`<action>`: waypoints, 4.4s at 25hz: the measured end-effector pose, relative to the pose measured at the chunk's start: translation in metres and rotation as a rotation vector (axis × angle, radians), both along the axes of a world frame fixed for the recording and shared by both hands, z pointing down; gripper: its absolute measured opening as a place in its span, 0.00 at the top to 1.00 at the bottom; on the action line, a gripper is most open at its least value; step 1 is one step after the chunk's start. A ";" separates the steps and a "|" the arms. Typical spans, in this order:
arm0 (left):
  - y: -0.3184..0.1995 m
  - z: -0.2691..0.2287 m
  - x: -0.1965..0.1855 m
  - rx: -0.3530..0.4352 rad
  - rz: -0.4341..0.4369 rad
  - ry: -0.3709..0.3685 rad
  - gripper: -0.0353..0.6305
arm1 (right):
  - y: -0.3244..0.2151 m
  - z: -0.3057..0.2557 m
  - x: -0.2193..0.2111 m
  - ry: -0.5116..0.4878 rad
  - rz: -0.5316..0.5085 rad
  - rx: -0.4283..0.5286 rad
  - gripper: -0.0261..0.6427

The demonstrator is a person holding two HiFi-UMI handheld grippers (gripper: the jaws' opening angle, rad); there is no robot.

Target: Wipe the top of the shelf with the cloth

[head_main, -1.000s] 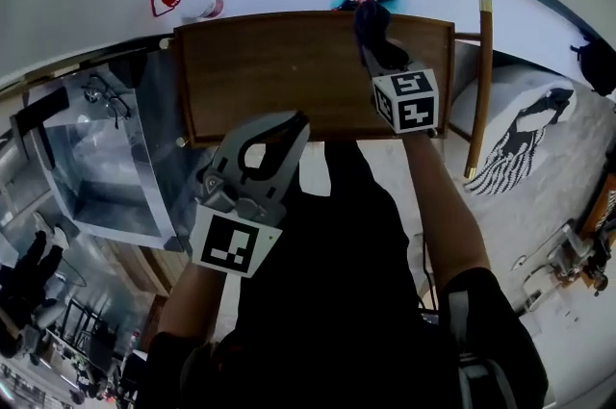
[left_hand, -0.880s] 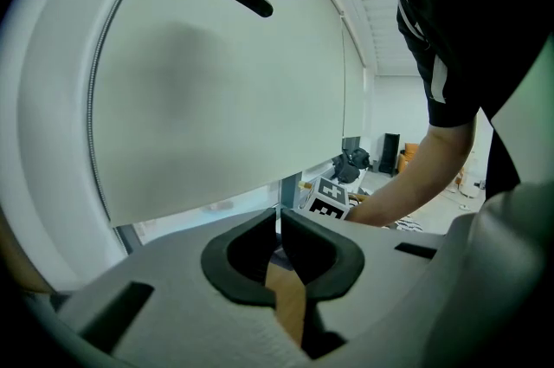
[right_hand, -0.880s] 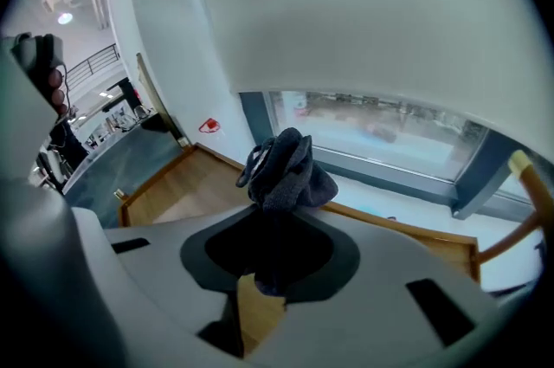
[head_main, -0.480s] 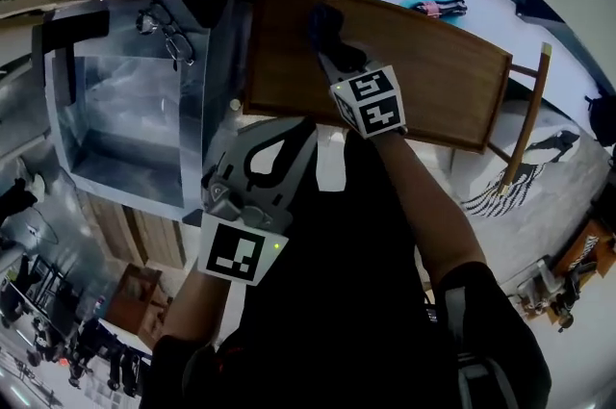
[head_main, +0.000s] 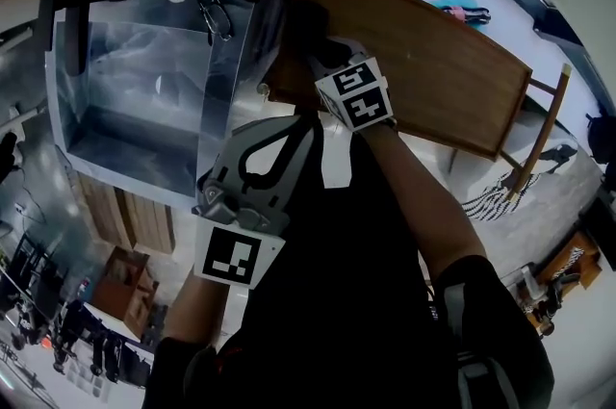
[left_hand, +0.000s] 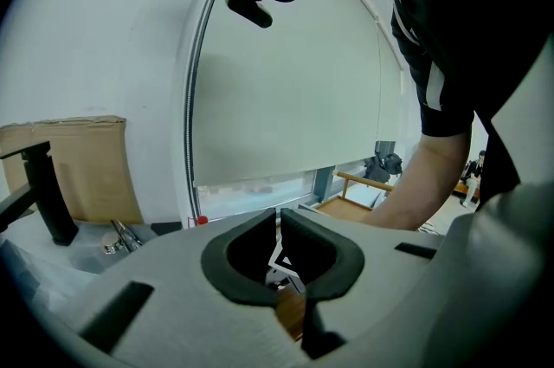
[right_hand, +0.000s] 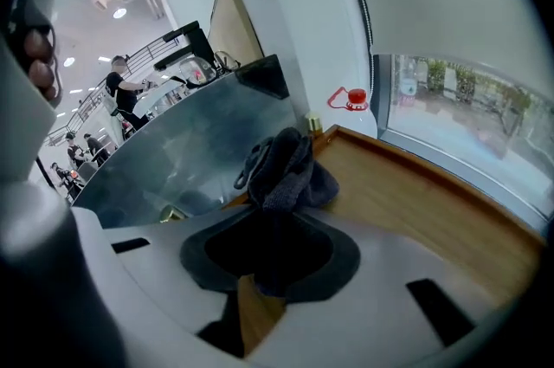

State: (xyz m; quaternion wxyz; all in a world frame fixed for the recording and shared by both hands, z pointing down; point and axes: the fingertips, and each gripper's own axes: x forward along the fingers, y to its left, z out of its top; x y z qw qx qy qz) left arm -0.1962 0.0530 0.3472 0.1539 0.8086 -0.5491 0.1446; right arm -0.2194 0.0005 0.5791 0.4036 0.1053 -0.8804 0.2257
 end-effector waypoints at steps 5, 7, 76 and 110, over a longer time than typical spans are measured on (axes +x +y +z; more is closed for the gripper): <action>0.004 0.007 -0.005 -0.009 0.003 0.001 0.90 | -0.003 0.010 0.003 0.017 0.008 0.008 0.84; 0.003 0.010 -0.004 -0.014 0.009 0.002 0.90 | -0.005 0.011 0.006 0.016 0.016 0.008 0.84; -0.110 -0.004 0.313 0.018 0.554 -0.025 0.90 | -0.120 0.019 0.428 0.129 0.660 0.024 0.84; -0.070 -0.020 0.172 0.049 0.275 -0.025 0.90 | -0.084 -0.030 0.264 0.069 0.359 0.076 0.84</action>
